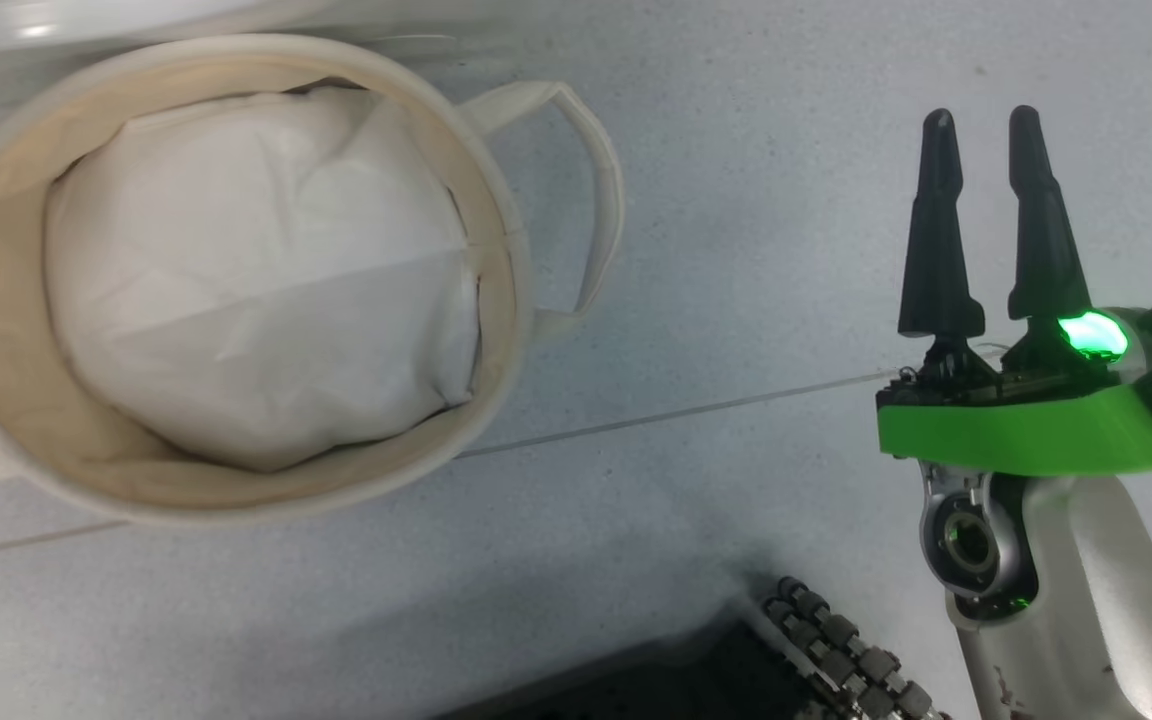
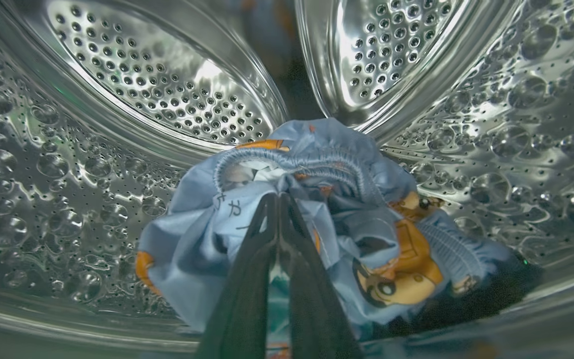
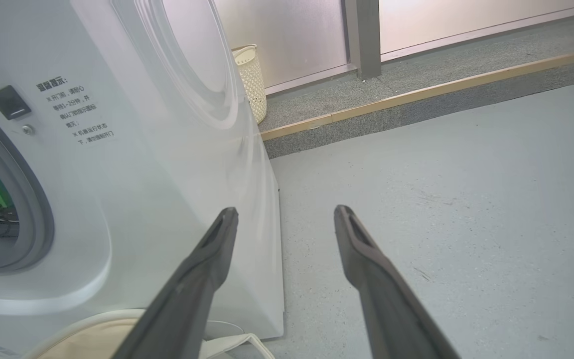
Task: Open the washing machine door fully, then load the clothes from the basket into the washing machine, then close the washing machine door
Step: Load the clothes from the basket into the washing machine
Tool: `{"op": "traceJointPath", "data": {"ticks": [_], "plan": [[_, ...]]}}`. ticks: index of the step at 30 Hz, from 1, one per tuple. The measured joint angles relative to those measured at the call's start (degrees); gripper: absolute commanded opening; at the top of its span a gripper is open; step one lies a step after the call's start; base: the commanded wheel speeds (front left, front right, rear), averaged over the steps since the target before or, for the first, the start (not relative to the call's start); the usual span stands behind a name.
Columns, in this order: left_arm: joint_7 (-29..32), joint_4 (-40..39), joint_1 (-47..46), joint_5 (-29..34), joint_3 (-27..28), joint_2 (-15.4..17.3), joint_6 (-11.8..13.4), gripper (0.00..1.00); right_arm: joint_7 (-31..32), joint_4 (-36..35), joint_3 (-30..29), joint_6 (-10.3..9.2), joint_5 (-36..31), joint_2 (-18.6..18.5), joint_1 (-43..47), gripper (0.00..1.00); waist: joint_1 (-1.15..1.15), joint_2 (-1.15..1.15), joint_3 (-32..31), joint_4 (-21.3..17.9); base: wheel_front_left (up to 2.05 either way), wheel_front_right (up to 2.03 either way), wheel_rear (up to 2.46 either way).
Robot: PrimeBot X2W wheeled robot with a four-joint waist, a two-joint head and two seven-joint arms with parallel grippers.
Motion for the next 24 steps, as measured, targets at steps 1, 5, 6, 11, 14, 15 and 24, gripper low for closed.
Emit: {"op": "traceJointPath", "data": {"ticks": [1, 5, 6, 11, 14, 15, 24], "plan": [[0.3, 0.0, -0.4, 0.0, -0.1, 0.3, 0.1, 0.00, 0.0, -0.1, 0.0, 0.00, 0.0, 0.0, 0.0, 1.00, 0.00, 0.00, 0.3, -0.3, 0.00, 0.00, 0.00], [0.6, 0.1, -1.6, -0.4, 0.1, 1.2, 0.5, 0.00, 0.0, -0.2, 0.1, 0.00, 0.5, 0.0, 0.0, 1.00, 0.00, 0.00, 1.1, -1.4, 0.00, 0.00, 0.00], [0.7, 0.2, -1.6, -0.4, 0.1, 1.2, 0.8, 0.27, 0.0, -0.2, 0.0, 0.00, 0.6, 0.0, 0.0, 1.00, 0.00, 0.00, 1.3, -1.6, 0.00, 0.00, 0.00], [-0.5, 0.3, -1.6, -0.4, -0.3, 0.9, 0.9, 1.00, 0.0, -0.1, -0.4, 0.00, 1.0, 0.0, 0.0, 1.00, 0.00, 0.00, 1.3, -1.3, 0.00, 0.00, 0.00], [-1.9, 0.3, -1.1, -0.9, -0.2, 0.4, 0.9, 1.00, 0.0, -0.1, -0.6, 0.00, 1.0, 0.0, -0.4, 1.00, 0.00, 0.00, 0.4, -0.6, 0.00, 0.00, 0.00], [-2.4, 0.3, -0.7, -1.6, -0.1, 0.2, 0.7, 1.00, 0.0, 0.1, -0.7, 0.00, 0.9, 0.0, -0.5, 1.00, 0.00, 0.00, -0.1, -0.4, 0.00, 0.00, 0.00], [-5.2, 0.2, 13.6, -5.4, 0.8, -3.9, -3.4, 1.00, 0.0, 2.6, -1.8, 0.00, -0.4, 0.0, 0.7, 1.00, 0.00, 0.00, -9.2, 2.0, 0.00, 0.00, 0.00]]}}
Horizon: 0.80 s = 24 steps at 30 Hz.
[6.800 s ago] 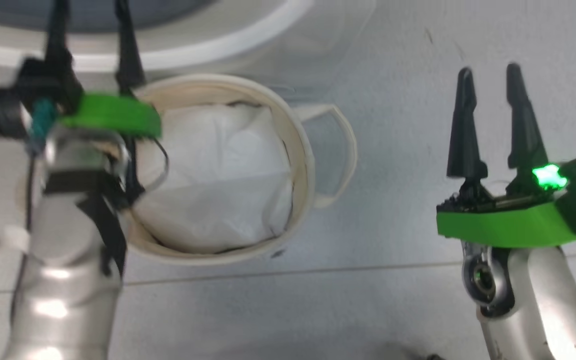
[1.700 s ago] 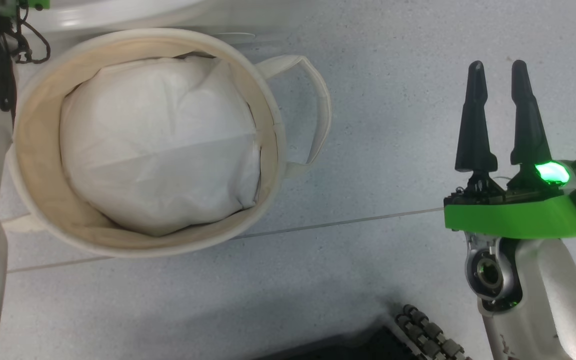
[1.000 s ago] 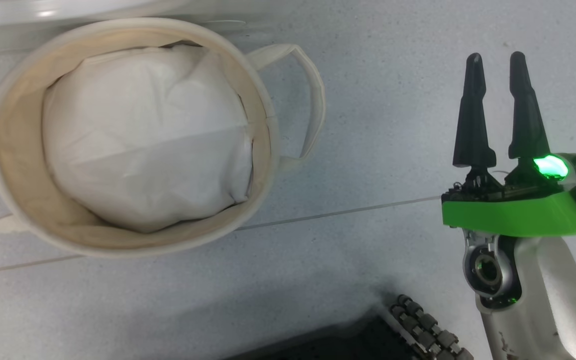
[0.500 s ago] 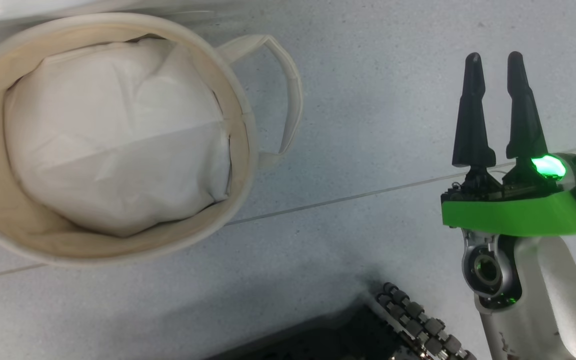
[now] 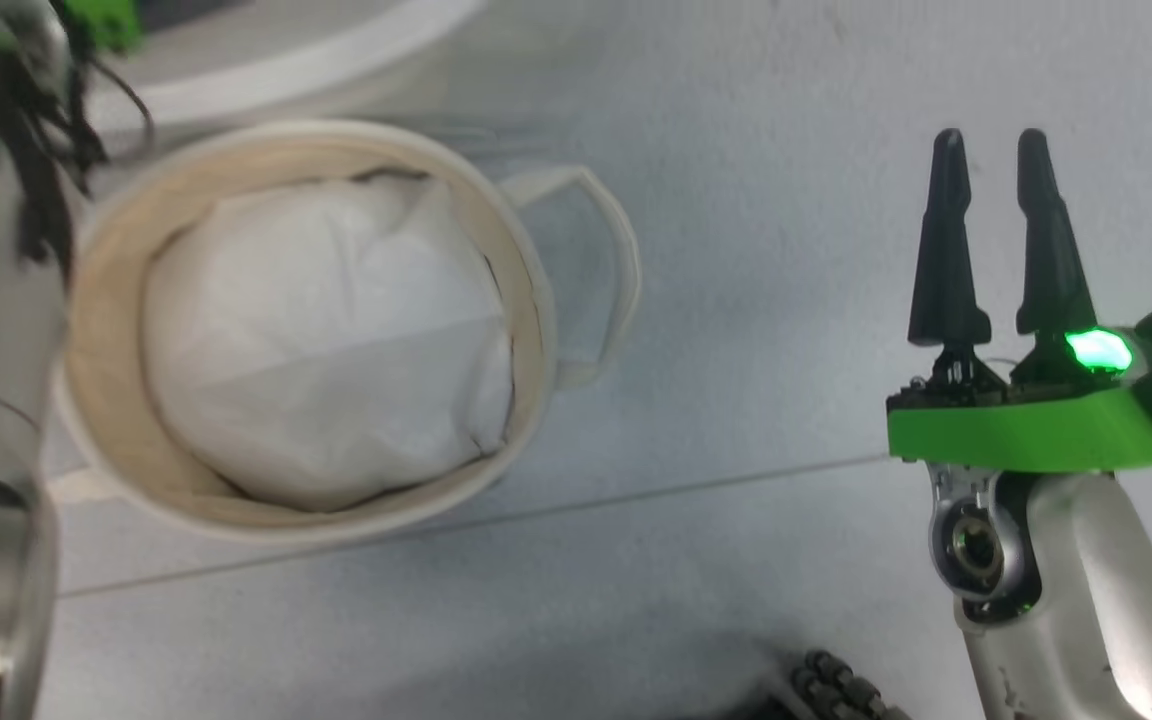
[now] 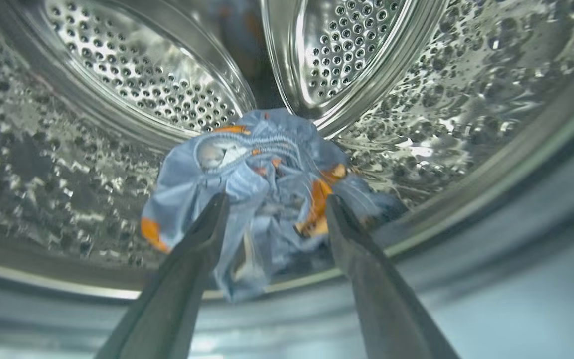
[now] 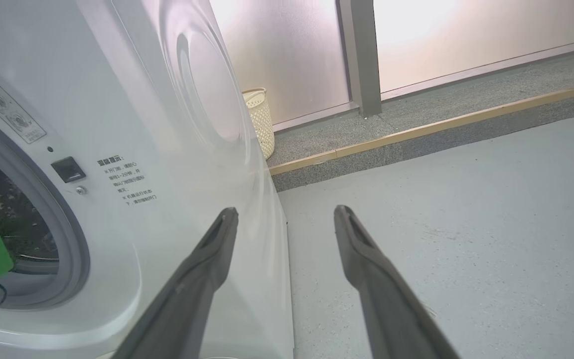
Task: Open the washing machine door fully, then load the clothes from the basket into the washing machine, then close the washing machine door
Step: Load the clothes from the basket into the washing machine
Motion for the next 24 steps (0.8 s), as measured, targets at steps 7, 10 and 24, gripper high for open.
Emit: {"op": "traceJointPath", "data": {"ticks": [7, 10, 24], "plan": [[-0.1, -7.1, 12.5, -1.2, 0.2, -2.1, -0.8, 1.00, 0.0, 1.7, -0.6, 0.00, -2.0, 0.0, 5.2, 1.00, 0.00, 0.00, -9.2, 2.4, 0.00, 0.00, 0.00], [-0.1, -9.9, 16.9, -1.1, -0.2, -2.6, -1.4, 1.00, 0.0, 2.1, -1.0, 0.00, -2.4, 0.0, 6.7, 1.00, 0.00, 0.00, -11.8, 3.2, 0.00, 0.00, 0.00], [-0.1, -28.7, 42.9, -1.5, 1.1, -6.6, -1.7, 1.00, 0.0, 2.9, -2.7, 0.00, -4.4, 0.0, 14.1, 1.00, -0.01, 0.00, -25.6, 9.7, 0.00, 0.00, 0.00]]}}
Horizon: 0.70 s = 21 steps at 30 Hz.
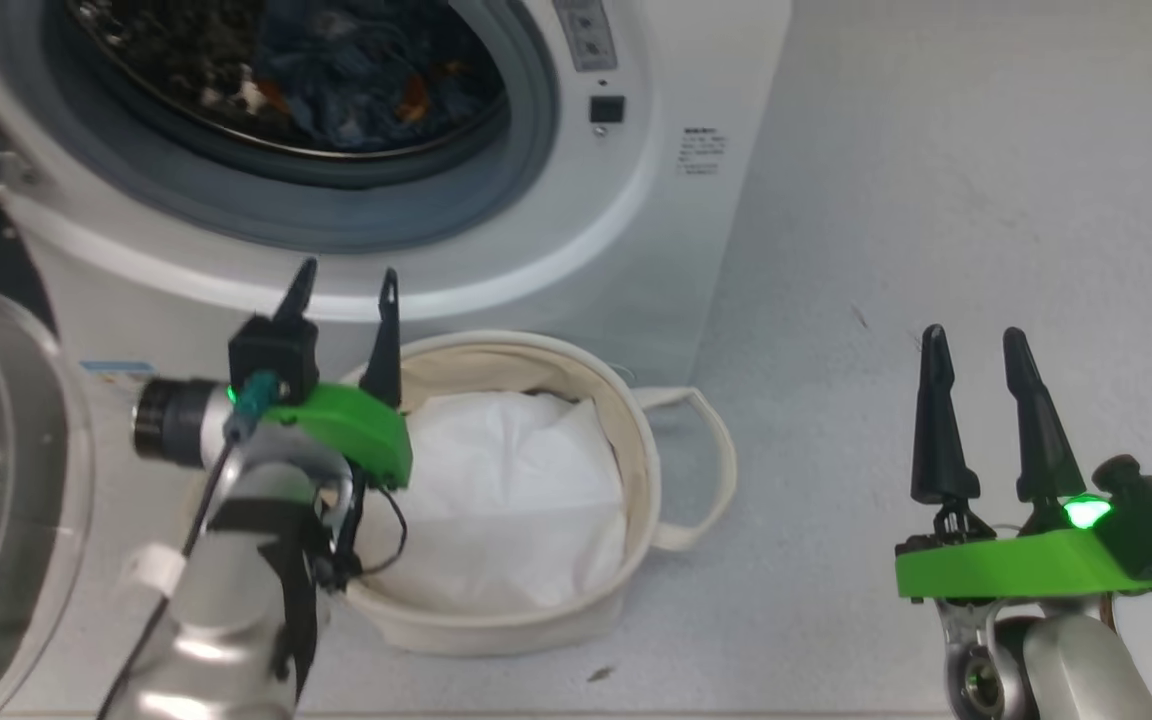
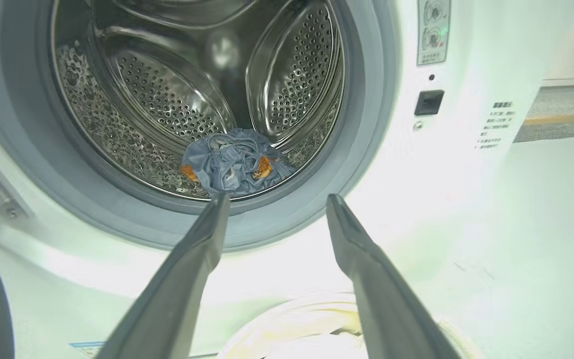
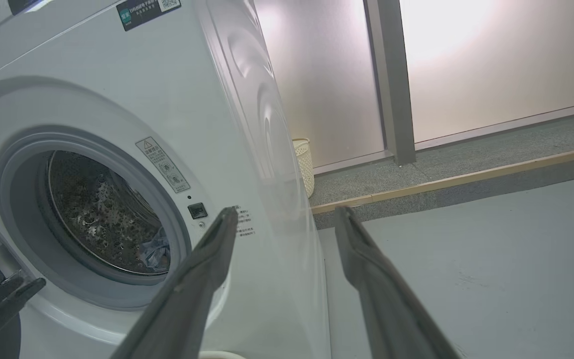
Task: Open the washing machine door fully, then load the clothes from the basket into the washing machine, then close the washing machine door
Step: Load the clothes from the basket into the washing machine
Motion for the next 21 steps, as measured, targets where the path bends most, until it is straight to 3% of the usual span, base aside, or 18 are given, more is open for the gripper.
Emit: {"op": "traceJointPath", "data": {"ticks": [5, 8, 21], "plan": [[0.0, -6.5, 7.5, -0.2, 1.6, -1.0, 0.6, 1.00, 0.0, -0.1, -0.9, 0.00, -0.3, 0.0, 1.4, 1.00, 0.00, 0.00, -3.3, 2.3, 0.00, 0.00, 0.00], [0.0, -9.0, 12.0, -0.1, 2.1, -1.5, 2.6, 1.00, 0.0, 0.0, -1.1, 0.00, -0.5, 0.0, 3.1, 1.00, 0.00, 0.00, -5.2, 3.5, 0.00, 0.00, 0.00], [0.0, -22.0, 27.2, -0.9, 6.6, -2.4, 3.6, 1.00, 0.0, 1.6, -1.3, 0.00, -0.8, 0.0, 7.1, 1.00, 0.00, 0.00, -10.1, 6.4, 0.00, 0.00, 0.00]]}}
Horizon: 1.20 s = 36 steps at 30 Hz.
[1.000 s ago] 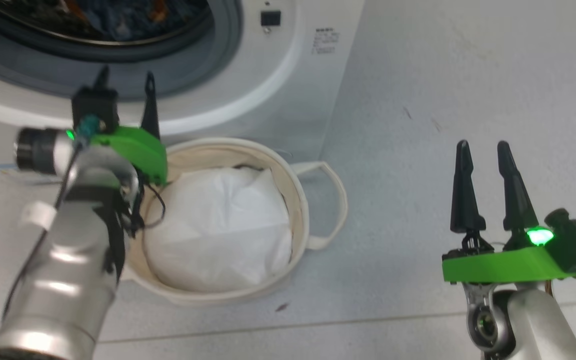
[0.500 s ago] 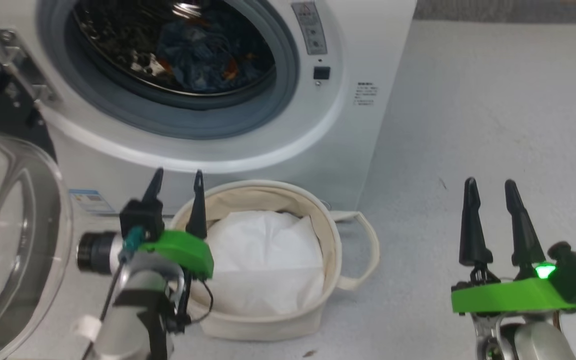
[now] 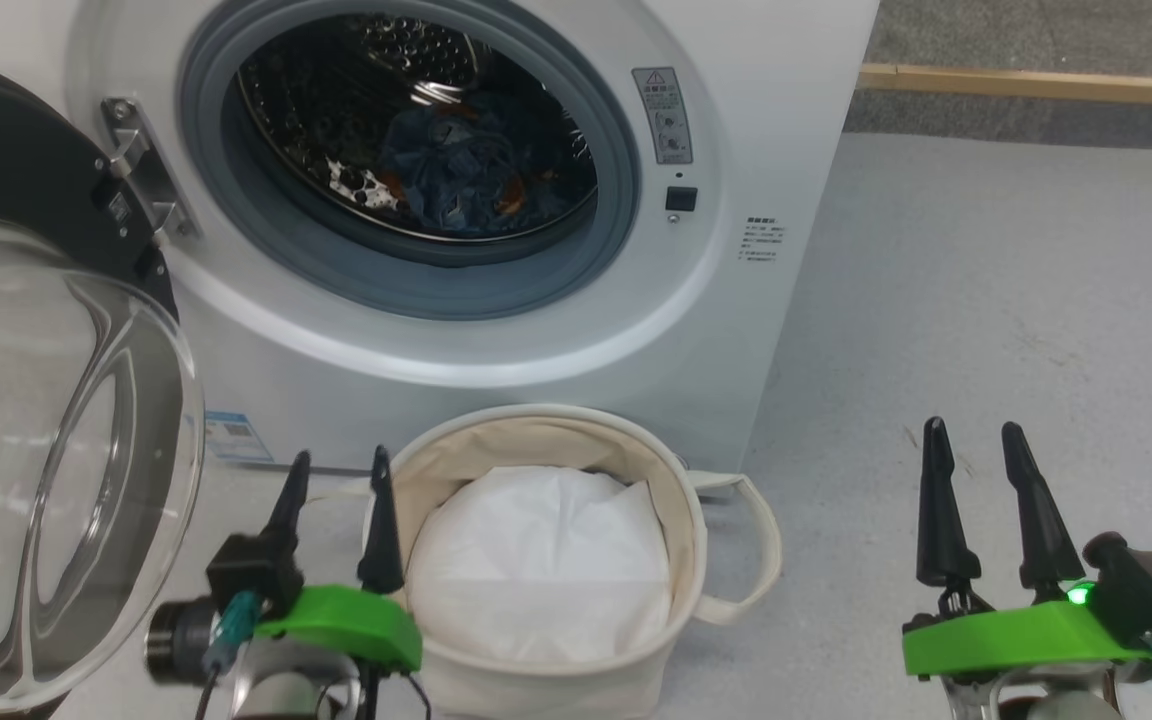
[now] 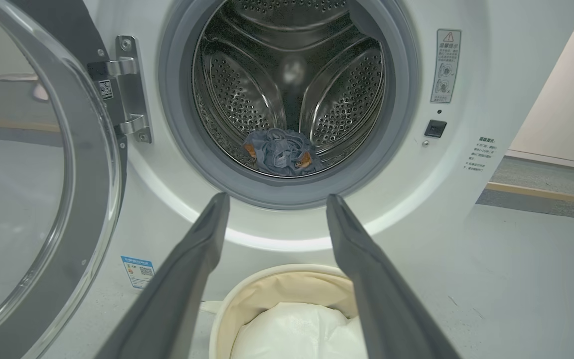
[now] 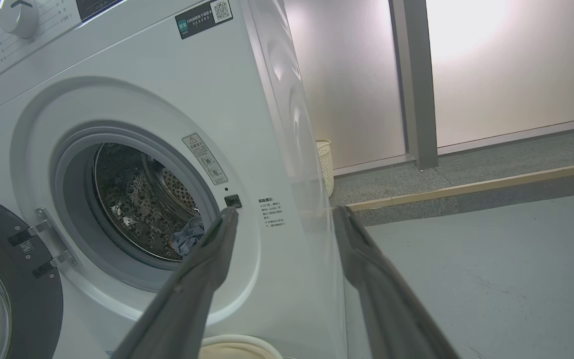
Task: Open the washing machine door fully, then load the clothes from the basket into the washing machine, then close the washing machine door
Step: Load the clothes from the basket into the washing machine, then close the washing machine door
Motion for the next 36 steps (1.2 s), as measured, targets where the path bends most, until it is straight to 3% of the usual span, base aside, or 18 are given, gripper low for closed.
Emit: {"op": "traceJointPath", "data": {"ticks": [7, 28, 36], "plan": [[0.0, -1.9, 4.5, 1.0, 1.9, 0.0, -0.1, 1.00, 0.0, 0.0, 0.2, 0.00, 0.9, 0.0, 0.7, 1.00, 0.00, 0.00, -1.1, -0.3, 0.00, 0.00, 0.00], [0.0, -2.4, 4.6, 0.3, 2.9, -0.2, -0.5, 1.00, 0.0, -0.1, 0.4, 0.00, 1.0, 0.0, 0.8, 1.00, 0.00, 0.00, -0.5, -0.3, 0.00, 0.00, 0.00], [0.0, -3.1, 4.6, 0.5, 2.7, -0.3, 0.6, 1.00, 0.0, -0.1, 0.4, 0.00, 1.0, 0.0, 0.8, 1.00, 0.00, 0.00, -0.5, -0.1, 0.00, 0.00, 0.00]]}}
